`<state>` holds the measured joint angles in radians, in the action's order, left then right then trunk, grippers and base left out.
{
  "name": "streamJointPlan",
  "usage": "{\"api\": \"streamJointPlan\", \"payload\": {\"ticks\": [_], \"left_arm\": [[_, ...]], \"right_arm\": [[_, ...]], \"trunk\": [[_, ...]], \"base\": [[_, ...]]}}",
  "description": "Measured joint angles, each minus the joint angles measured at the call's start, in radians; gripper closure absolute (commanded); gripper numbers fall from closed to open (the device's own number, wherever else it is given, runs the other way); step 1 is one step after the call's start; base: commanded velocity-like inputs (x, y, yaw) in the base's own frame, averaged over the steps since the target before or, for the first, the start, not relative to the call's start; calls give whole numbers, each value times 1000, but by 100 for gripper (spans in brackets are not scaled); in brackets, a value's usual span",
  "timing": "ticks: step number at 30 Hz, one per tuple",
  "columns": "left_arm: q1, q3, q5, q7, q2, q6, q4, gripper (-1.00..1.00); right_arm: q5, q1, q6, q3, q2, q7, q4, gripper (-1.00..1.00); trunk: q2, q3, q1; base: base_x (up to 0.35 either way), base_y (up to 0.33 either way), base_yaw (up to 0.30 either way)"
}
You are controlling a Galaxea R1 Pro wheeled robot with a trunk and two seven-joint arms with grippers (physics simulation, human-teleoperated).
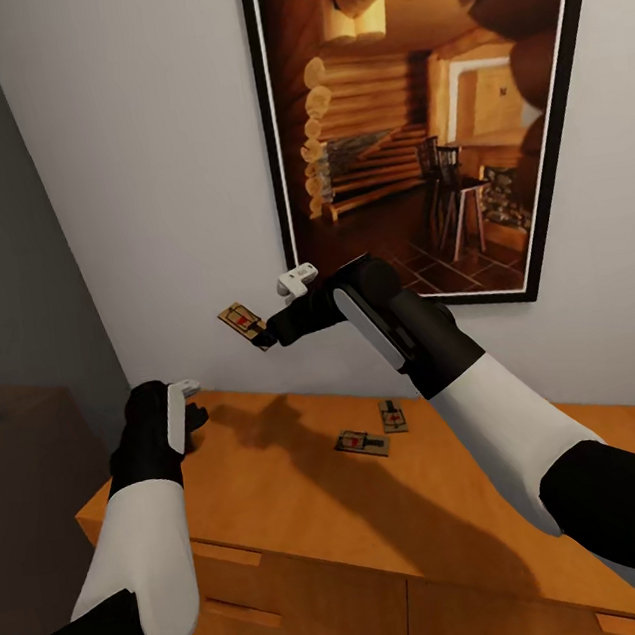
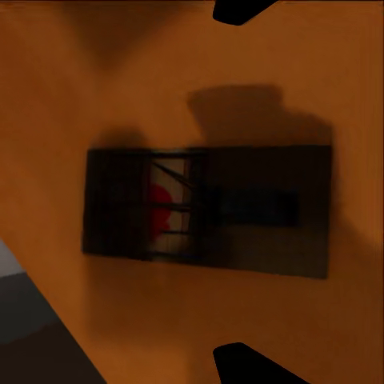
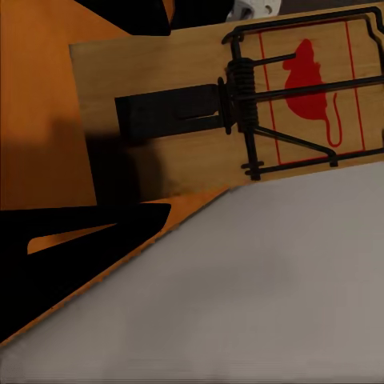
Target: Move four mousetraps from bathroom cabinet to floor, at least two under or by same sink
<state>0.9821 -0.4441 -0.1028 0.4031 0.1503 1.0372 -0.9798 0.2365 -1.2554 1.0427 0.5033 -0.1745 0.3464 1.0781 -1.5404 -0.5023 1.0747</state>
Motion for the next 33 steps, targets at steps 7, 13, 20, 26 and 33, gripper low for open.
{"api": "streamJointPlan", "payload": {"ticks": [7, 13, 20, 26, 33], "left_arm": [[0, 1, -2, 0, -1, 0, -4, -100], [0, 2, -2, 0, -3, 0, -2, -100], [0, 1, -41, 0, -2, 1, 14, -100], [0, -4, -103, -4, 0, 4, 30, -100], [0, -7, -114, -5, 1, 5, 35, -100]], "right_arm": [[0, 0, 0, -1, 0, 0, 0, 100], [0, 0, 0, 0, 0, 0, 0, 100], [0, 0, 0, 0, 0, 0, 0, 100], [0, 0, 0, 0, 0, 0, -2, 100], [0, 0, 0, 0, 0, -1, -4, 100]], "trunk": [[0, 0, 0], [0, 0, 0], [0, 0, 0], [0, 0, 0], [0, 0, 0]], "base": [[23, -12, 0], [3, -2, 0], [0, 0, 0], [0, 0, 0], [0, 0, 0]]}}
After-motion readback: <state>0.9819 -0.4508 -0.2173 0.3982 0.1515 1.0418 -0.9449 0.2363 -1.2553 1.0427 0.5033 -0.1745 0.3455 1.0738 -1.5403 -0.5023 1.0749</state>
